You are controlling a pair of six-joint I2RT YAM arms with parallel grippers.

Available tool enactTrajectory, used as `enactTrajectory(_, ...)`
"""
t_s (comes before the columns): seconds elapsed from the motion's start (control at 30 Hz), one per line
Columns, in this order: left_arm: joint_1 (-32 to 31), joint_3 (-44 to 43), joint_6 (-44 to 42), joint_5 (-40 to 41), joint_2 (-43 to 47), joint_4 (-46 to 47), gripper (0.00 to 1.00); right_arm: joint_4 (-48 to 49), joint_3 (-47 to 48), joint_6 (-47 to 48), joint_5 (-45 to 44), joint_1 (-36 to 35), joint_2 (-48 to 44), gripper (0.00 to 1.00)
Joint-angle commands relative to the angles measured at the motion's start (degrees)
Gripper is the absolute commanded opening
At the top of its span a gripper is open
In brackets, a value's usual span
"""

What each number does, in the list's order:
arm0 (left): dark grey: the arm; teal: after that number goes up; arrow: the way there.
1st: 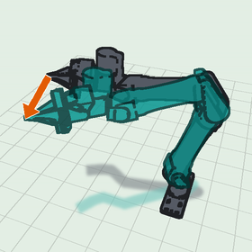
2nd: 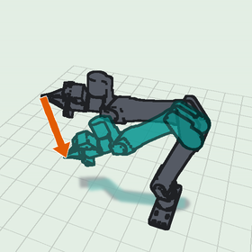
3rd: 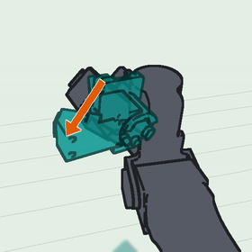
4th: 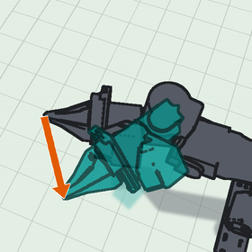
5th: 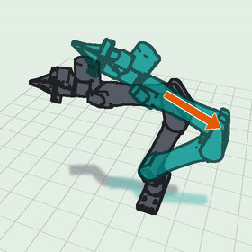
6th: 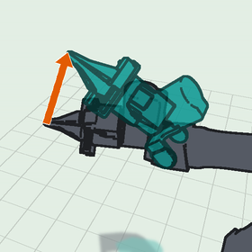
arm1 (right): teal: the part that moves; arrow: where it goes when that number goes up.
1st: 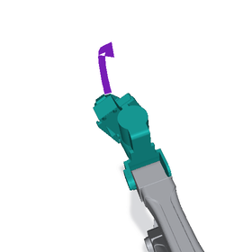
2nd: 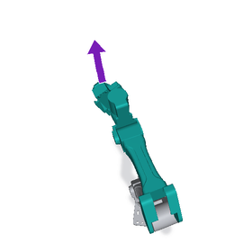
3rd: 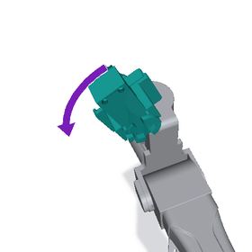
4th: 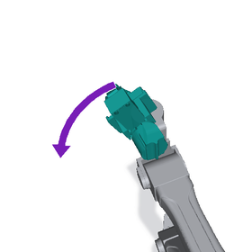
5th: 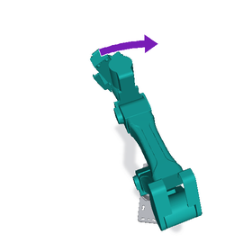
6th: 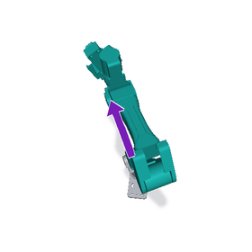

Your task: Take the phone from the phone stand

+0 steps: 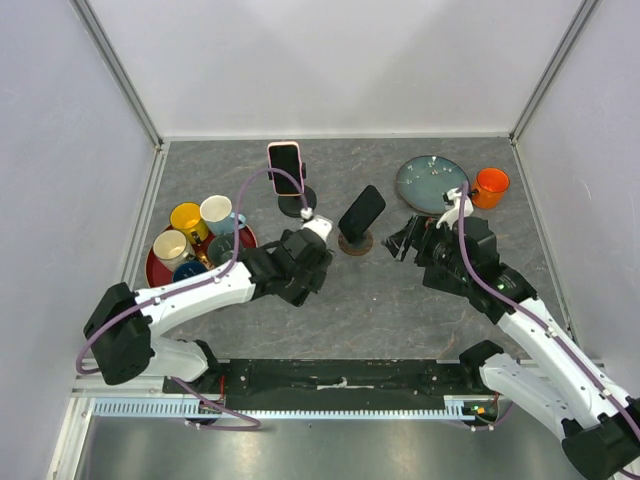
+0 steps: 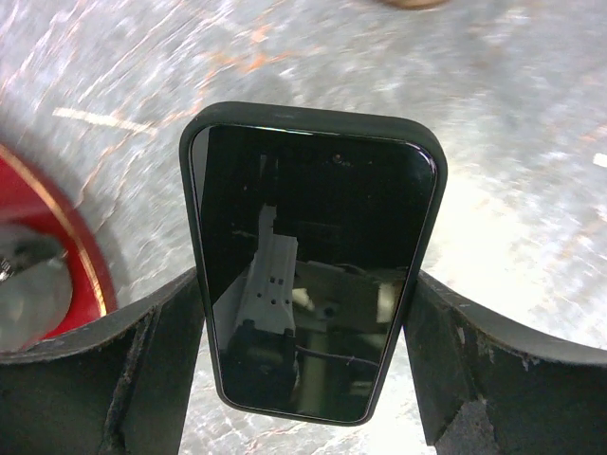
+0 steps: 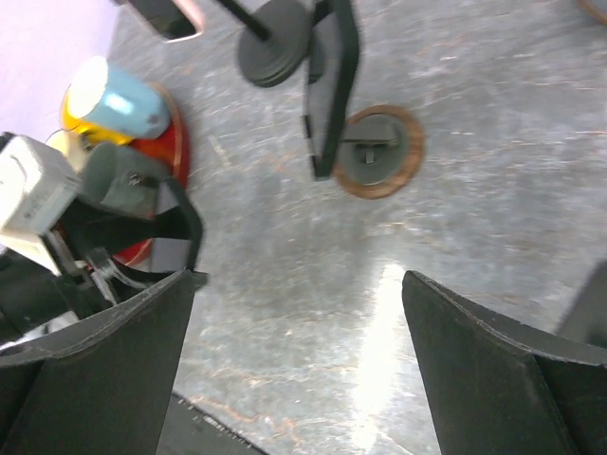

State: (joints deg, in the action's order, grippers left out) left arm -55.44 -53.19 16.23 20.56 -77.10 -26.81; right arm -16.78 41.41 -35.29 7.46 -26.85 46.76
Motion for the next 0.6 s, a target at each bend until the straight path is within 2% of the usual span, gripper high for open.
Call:
enactTrajectory(0.0,5.9,1.2,9.0,1.2,0.9,-1.7,0.17,-6.9,3.5,2.4,-13.3,-0.1,-1.1,0.98)
enactTrajectory(0.3,12.9,2.1,13.4,-1.4,-4.7,-3.1,0.14,-8.0,3.4,3.0,-14.9,0.0,-1.8,0.98)
enactTrajectory(0.57,13.0,1.6,17.2,-2.5,-11.2,-2.5,0.12,-8.0,3.2,3.1,-14.5,-0.1,-1.9,0.98)
